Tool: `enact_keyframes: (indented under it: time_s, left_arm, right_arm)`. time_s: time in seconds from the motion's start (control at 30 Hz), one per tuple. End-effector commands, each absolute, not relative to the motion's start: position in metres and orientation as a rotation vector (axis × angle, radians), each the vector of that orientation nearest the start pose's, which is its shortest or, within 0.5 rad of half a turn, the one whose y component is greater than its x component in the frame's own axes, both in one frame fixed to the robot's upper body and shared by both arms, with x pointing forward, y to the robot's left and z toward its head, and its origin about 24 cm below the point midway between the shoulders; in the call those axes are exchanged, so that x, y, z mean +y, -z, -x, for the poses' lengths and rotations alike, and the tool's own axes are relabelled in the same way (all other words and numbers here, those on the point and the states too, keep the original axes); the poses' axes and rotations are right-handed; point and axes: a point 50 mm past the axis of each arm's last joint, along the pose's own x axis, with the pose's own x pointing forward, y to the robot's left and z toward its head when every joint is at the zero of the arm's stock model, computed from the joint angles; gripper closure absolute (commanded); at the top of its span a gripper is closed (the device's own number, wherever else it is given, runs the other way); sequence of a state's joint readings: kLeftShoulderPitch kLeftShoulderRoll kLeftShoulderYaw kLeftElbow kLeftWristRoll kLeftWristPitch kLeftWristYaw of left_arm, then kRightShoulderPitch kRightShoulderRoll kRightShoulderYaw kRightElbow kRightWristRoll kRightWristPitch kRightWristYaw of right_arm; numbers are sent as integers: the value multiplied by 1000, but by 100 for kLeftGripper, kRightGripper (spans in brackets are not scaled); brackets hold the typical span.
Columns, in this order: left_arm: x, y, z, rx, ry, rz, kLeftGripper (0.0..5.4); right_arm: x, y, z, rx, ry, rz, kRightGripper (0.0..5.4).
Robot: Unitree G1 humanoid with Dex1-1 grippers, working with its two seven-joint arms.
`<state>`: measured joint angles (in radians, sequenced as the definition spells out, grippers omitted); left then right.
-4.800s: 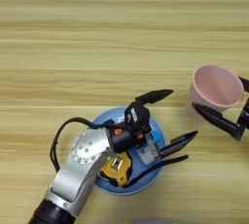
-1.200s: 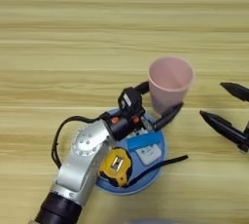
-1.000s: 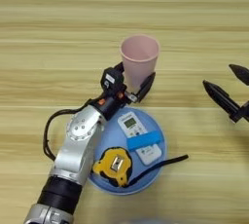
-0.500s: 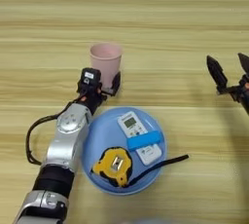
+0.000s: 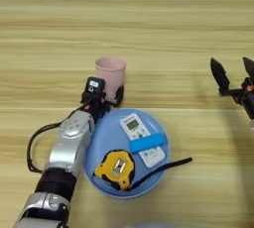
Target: Move the objects on the table
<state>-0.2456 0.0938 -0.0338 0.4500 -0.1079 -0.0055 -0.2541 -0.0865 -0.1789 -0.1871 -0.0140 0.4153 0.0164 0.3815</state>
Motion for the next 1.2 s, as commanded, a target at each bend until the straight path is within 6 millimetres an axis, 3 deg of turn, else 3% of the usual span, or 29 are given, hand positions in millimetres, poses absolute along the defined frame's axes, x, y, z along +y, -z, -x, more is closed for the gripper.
enact_keyframes:
  time_s: [0.03, 0.47, 0.77, 1.2]
  left_arm:
    - [139, -3, -293, 219, 313, -5, 148]
    - [139, -6, -291, 157, 284, -33, 148]
    - [136, -3, -292, 154, 291, -67, 148]
    - [132, 3, -295, 142, 282, -74, 148]
  right_arm:
    - [-204, -83, -267, -184, -238, -206, 0]
    - [-201, -79, -269, -181, -251, -188, 0]
    - [-178, -76, -273, -135, -323, -104, 0]
    - [-174, -70, -274, -142, -319, -147, 0]
